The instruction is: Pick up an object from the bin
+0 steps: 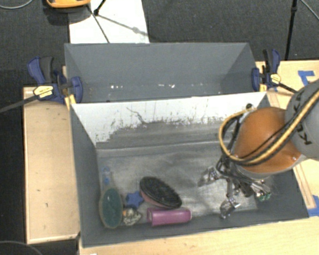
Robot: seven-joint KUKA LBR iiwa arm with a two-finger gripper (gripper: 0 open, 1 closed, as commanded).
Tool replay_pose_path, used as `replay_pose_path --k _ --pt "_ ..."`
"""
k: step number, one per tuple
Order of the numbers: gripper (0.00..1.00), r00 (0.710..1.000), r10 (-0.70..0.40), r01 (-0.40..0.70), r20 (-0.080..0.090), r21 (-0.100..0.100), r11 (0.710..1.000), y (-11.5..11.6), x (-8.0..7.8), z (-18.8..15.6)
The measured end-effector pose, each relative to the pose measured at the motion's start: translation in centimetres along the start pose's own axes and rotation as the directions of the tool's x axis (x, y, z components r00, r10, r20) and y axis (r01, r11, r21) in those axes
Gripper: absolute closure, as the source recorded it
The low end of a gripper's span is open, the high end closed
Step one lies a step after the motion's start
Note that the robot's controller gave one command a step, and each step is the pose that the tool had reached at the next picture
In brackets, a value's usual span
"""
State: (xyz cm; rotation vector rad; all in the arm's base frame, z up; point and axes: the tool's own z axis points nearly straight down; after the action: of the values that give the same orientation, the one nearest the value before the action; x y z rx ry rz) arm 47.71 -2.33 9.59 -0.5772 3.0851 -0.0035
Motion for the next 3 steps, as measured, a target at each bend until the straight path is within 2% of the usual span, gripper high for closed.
replay_pose_path --k 1,2,3 --pt "0.00 1.000 0.003 -0.003 0.006 0.003 1.000 -8.1 -5.4 0.5" --pt "0.00 0.976 -0.218 0.218 0.001 0.002 0.976 -14.2 -0.4 -2.3" --pt "0.00 0.716 -0.698 0.698 0.023 -0.017 0.715 -12.2 -3.4 2.3"
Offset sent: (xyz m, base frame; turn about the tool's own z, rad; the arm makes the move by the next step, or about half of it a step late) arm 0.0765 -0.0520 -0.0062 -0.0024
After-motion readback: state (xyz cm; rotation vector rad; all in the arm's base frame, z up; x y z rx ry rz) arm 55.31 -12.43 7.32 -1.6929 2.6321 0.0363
